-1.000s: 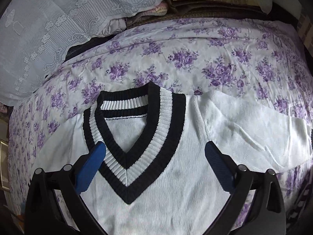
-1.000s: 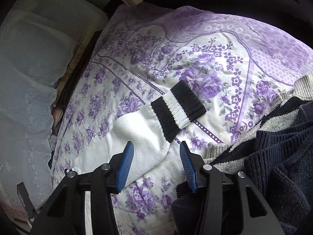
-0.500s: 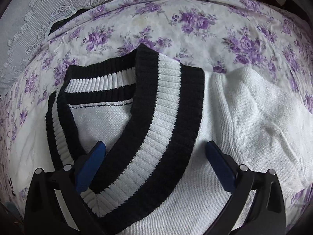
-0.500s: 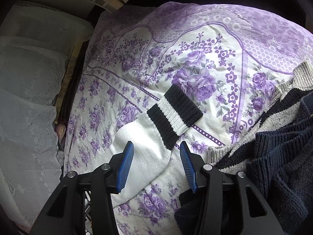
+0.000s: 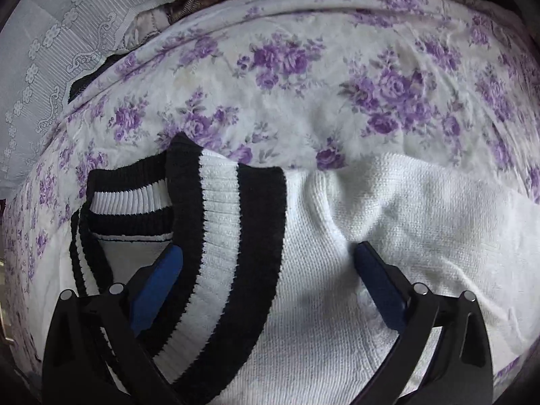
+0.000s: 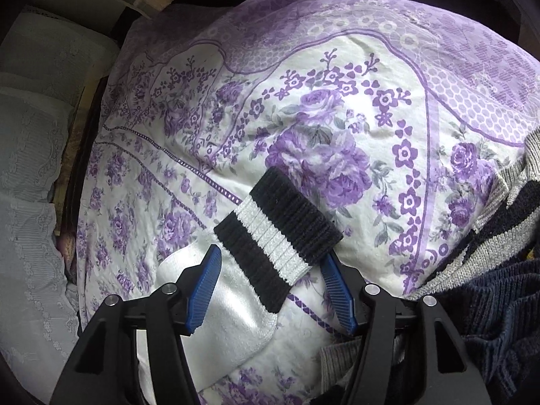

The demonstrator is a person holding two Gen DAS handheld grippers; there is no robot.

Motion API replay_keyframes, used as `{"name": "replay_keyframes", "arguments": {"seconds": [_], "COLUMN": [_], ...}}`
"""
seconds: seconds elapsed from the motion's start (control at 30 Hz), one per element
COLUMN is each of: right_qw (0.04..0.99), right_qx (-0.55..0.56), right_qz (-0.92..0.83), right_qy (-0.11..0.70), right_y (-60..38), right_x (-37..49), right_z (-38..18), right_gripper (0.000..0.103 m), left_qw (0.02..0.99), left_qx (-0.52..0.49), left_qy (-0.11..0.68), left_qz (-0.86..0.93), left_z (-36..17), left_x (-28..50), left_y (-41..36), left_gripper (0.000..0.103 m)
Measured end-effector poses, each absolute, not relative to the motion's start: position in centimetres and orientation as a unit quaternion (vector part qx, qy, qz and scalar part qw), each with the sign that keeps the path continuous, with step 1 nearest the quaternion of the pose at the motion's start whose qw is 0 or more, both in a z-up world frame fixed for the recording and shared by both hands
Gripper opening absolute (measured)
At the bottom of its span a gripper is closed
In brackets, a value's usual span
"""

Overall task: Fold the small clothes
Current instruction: 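Grasp the striped cuff of a sweater sleeve with the right gripper, then carry the cuff across the sweater body toward the collar, then release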

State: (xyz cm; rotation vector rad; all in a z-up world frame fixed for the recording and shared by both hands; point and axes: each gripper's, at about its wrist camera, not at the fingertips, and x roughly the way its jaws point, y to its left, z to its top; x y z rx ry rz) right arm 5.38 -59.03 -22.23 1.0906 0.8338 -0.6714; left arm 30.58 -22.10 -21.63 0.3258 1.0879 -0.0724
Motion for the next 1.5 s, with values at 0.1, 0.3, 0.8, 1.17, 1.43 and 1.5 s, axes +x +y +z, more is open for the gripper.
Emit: {"name": "replay_keyframes", "arguments": {"seconds": [0.1,0.3,0.8,1.17,1.43,1.5], "right_qw": [0.748,0.776,0.869,0.902,0.906,0.907], "right_qx": [0.465,0.454,0.355,0.303,0.271,0.259], "right_qz": [-0.297,-0.29,-0.177,-0.051,0.013,0.027], "right_qy": [0.369,0.329,0.296,0.302,0.324,0.33], "right_y": [-58.6,-58.0,-48.0,-36.6,-29.2,-27.4], "right_x": [5.8,5.0,8.8,11.6,13.0,13.5], "right_z": [-22.3,-20.4,-10.5,-5.4,-3.9,-3.6], "right_gripper": [0.014,0.011,0.011,0.011,0.011,0.011], "left_qw": [0.846,0.844,0.844,0.854,0.858,0.862], "left_qx": [0.171,0.143,0.102,0.085,0.057,0.057], "left_qy": [0.504,0.516,0.521,0.497,0.494,0.491], "left_qz": [-0.034,-0.035,-0.08,-0.128,-0.128,-0.117], "left_z": [-21.6,-19.9,-15.1,-10.2,-8.8,-8.5], "left_x": [30.2,30.3,27.5,25.2,24.4,24.3], "left_y": [-22.3,-19.8,-17.2,-17.9,-14.8,-13.6], "left_gripper": [0.099,0.099,0.099,0.099,0.099,0.099]}}
